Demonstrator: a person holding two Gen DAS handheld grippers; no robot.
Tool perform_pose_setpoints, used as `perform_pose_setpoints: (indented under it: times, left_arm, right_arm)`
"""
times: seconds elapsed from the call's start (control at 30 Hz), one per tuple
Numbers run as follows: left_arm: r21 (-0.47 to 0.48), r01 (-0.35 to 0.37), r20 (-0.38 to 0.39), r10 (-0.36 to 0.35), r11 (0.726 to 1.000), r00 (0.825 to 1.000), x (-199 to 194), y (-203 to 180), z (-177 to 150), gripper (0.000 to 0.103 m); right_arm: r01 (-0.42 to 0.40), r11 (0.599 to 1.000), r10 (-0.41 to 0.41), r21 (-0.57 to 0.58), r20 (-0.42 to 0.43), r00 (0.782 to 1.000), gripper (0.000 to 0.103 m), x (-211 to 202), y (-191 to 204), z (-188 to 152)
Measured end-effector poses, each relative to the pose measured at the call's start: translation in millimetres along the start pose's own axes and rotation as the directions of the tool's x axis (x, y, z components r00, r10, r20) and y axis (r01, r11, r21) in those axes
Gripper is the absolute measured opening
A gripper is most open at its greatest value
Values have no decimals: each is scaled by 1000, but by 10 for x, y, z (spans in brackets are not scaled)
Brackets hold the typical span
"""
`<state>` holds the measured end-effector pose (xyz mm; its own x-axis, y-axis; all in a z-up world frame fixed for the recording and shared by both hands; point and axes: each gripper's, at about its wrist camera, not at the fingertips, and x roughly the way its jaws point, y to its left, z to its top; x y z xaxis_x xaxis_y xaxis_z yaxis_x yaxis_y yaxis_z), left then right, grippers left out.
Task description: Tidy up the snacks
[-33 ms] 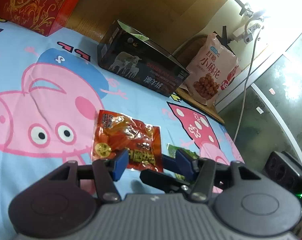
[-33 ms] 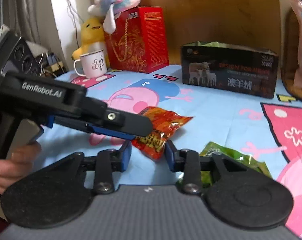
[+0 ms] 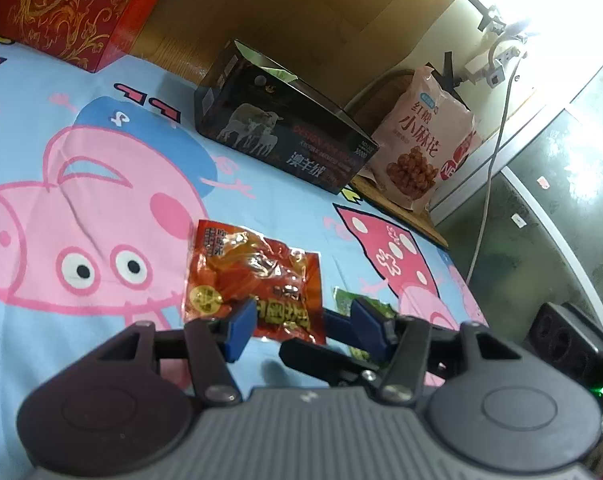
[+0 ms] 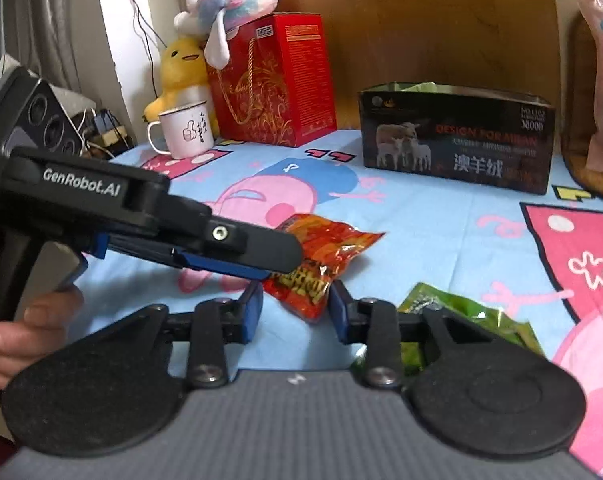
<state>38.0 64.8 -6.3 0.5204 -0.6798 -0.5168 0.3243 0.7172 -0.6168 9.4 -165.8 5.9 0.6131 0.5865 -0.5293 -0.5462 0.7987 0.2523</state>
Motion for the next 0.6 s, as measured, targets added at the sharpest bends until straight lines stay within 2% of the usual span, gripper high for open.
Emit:
perform_pose_setpoints:
  times: [0.23,0.33,0.47,0.6]
  left_arm:
    - [-58,-16,55,19,998,998,-214,179,123,61]
    - [-90,-17,46,21,996,999,-198,249,162,61]
    - [-79,-19,20,21,997,1000,-59,221,203,61]
    - [-79,23,21,-22,997,1000,45,190,192,60]
  right_arm:
    - [-10,1000,10,17,1,1000,40,-14,-4,-8]
    - [-11,999,11,40,5,1000,40,-24,-33,-11]
    - [-29,997,29,72,1,1000,40,-14,-85,2]
    - [-63,992,65,111,-10,998,39,54,-155,62]
